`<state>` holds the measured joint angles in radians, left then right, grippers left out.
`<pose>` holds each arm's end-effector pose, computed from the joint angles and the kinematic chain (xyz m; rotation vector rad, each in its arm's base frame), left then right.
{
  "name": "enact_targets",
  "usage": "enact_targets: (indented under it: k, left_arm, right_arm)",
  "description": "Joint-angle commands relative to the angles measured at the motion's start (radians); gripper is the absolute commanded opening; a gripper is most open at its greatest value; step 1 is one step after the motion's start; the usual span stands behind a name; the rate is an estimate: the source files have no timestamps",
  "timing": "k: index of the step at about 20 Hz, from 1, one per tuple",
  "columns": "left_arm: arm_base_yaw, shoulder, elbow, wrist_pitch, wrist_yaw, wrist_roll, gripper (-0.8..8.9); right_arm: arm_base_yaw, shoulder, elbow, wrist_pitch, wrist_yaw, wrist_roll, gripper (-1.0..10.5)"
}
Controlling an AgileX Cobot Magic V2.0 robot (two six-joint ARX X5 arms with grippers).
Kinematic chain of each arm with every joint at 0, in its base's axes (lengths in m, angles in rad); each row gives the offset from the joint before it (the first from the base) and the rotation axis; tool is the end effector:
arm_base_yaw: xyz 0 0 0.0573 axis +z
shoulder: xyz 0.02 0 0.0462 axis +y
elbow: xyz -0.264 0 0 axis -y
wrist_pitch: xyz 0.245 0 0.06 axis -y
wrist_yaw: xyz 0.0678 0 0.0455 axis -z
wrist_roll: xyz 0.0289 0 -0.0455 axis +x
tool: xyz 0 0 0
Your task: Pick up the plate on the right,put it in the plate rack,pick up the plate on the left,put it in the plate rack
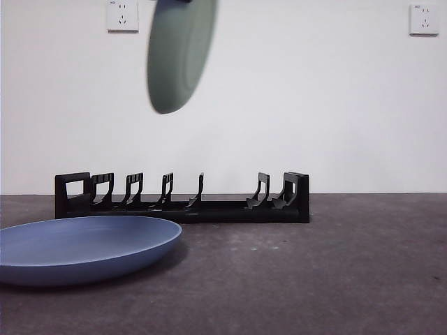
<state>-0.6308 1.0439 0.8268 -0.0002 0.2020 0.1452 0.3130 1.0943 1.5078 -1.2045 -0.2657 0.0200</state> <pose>0.1850 -0.1423 0.3168 0.1838 0.1581 -0.8443 0.1560 0.0585 0.4234 -0.0006 0.8069 0.5398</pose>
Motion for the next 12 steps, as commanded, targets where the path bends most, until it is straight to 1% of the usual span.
enact_targets:
  k: [1,3,5,7,9,12]
  left_arm:
    - [0.134,-0.008,0.002,0.051,0.101,-0.085,-0.08]
    - [0.249,-0.008,0.002,0.073,0.197,-0.119,-0.08]
    - [0.354,-0.001,0.002,0.098,0.277,-0.147,-0.08]
    - [0.433,0.02,0.002,0.122,0.348,-0.153,-0.09]
    - [0.478,0.056,0.002,0.14,0.383,-0.152,-0.09]
    - [0.505,0.132,0.012,0.174,0.387,-0.151,-0.09]
  right_arm:
    - [0.002,0.001,-0.011,-0.004,-0.022,-0.021,3.8]
    - [0.002,0.001,-0.023,0.001,-0.061,-0.021,3.8]
    - [0.002,0.001,-0.054,0.013,-0.077,-0.019,3.8]
    - [0.003,0.001,-0.113,0.052,-0.114,0.006,3.8]
    - [0.022,0.001,-0.188,0.114,-0.154,0.035,3.8]
    - [0.078,0.002,-0.296,0.206,-0.152,0.077,3.8]
